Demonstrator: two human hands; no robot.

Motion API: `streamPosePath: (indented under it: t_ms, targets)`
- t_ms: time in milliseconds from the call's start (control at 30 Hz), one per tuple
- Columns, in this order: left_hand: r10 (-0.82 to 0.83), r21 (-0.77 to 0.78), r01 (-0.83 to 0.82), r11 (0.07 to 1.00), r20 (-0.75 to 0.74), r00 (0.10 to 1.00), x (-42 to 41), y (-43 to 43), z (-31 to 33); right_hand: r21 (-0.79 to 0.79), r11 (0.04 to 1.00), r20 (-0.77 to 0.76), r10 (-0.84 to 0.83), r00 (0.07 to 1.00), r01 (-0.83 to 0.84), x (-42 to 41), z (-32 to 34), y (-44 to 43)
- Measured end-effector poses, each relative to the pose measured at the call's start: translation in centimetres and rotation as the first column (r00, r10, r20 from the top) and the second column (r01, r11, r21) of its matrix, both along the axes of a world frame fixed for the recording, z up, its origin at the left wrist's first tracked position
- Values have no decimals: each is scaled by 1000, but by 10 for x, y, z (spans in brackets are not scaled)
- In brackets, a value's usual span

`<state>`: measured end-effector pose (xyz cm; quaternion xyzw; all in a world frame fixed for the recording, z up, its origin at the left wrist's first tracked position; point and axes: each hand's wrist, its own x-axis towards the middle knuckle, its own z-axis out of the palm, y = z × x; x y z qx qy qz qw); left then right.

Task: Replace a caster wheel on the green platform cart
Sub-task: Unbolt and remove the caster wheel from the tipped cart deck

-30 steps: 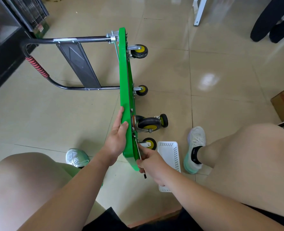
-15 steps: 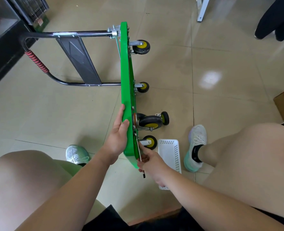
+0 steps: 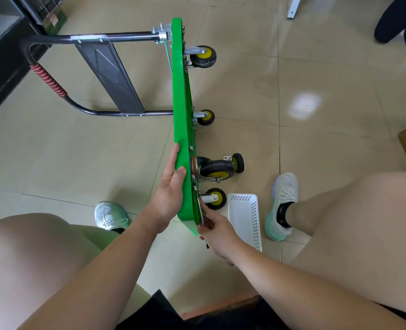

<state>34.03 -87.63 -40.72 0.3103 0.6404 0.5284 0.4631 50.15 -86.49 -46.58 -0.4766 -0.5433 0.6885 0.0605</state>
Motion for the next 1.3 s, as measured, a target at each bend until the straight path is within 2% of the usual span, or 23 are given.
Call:
streamPosePath:
  t_ms: [400,933,1133,1300]
  targets:
    - [-10,-22,10,1000,8,1000,-2,-1,3,43,999,-25,4,1000,-3,-5,-12,1]
    - [-7,-2,7,1000,6,1000,0,0,3,158,985,34,61,998,-65,-5,-9,15]
    - [-13,-7,13,1000,19,1000,-1,0,4,97,988,69,114,991,-120,16,11,16]
    - [-5,-16,5,1000,-7,1000,1,1,6,-11,996,74,88,993,-87,26,20,14]
